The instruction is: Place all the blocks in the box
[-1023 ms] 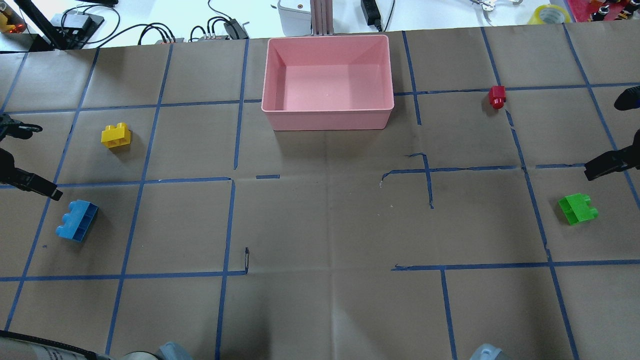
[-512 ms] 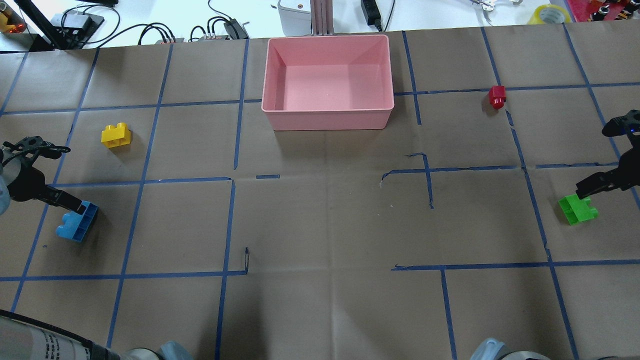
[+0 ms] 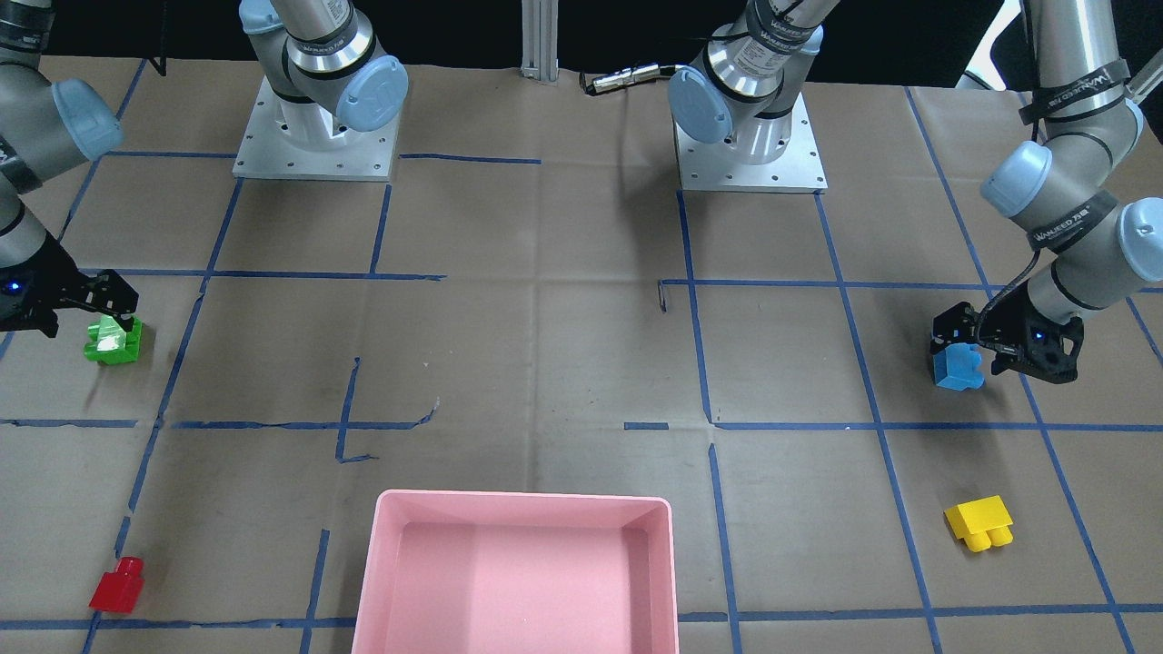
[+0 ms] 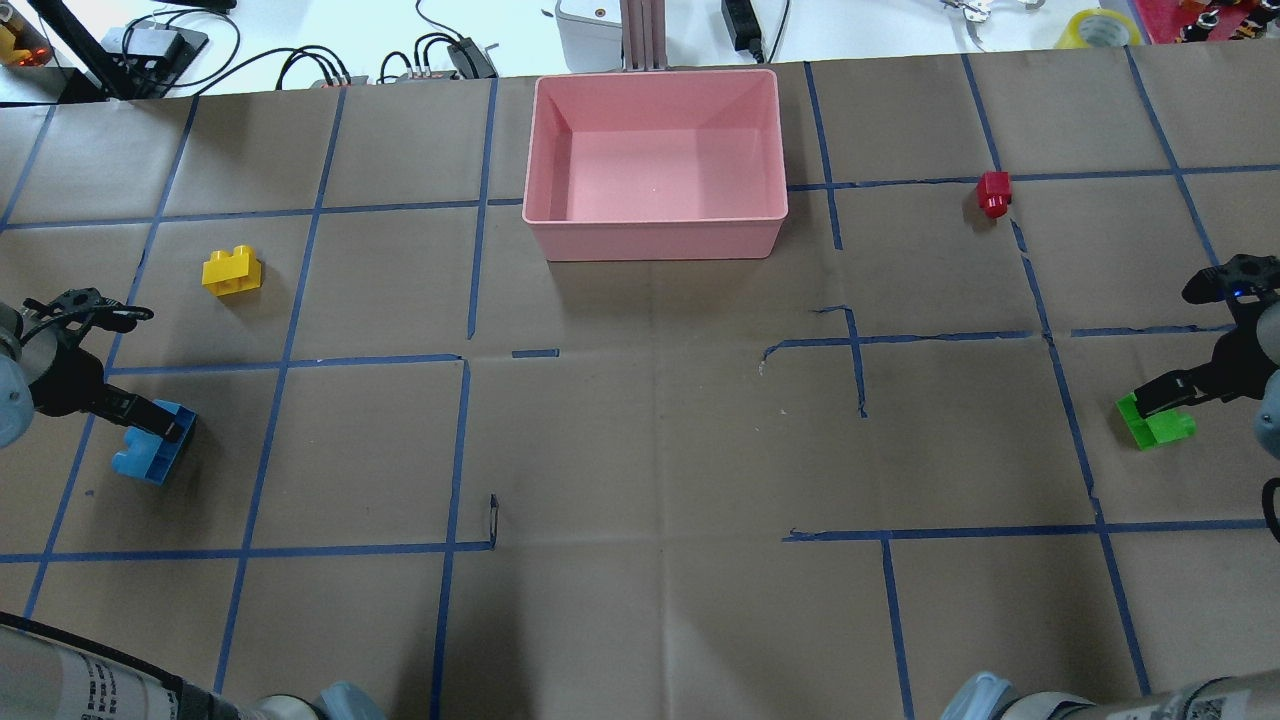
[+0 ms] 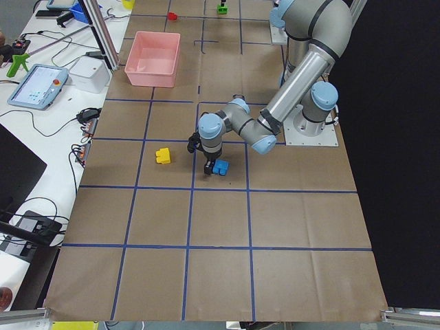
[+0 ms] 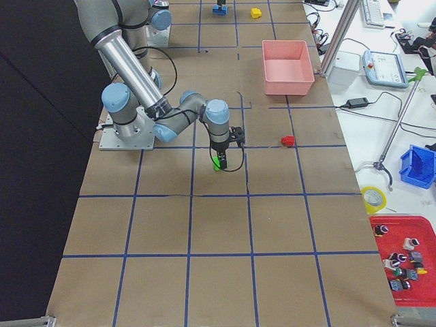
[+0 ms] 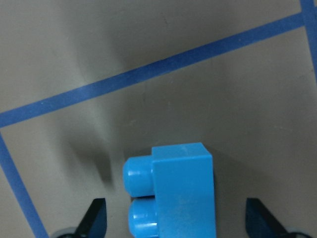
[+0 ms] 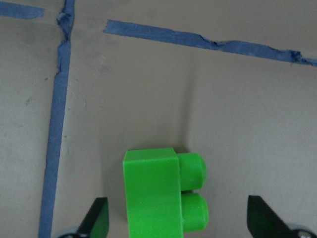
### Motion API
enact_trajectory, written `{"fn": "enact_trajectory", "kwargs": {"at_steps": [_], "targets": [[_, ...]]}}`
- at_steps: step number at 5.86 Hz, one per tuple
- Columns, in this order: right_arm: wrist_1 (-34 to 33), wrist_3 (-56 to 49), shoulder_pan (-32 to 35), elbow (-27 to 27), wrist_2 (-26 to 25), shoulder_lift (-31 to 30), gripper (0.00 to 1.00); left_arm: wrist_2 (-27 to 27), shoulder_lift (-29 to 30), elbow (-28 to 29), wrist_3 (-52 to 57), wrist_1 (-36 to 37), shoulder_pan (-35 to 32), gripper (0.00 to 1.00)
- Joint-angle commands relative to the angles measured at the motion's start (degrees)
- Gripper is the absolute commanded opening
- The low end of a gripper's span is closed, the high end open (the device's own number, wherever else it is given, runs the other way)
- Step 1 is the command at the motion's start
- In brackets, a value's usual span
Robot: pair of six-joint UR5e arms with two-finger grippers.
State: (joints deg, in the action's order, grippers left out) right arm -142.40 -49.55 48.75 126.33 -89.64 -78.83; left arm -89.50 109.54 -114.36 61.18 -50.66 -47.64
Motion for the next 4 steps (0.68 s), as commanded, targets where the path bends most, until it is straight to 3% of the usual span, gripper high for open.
{"fn": "enact_trajectory", "kwargs": {"at_steps": [1,3,4], "targets": [[-1.66,-0.02,-0.32,0.94,0.0,2.18,0.98,-0.15,0.77,-0.25,0.34,0.47,0.0,0.96],[-1.75,-0.02,-0.67,0.94,0.08,3.76,0.98,-0.15,0.85,-0.17,0.43,0.56,0.0,0.77],[-1.75,0.07,-0.67,0.85,-0.09,3.59,0.87,-0.32,0.85,0.01,0.43,0.56,0.0,0.58]]}}
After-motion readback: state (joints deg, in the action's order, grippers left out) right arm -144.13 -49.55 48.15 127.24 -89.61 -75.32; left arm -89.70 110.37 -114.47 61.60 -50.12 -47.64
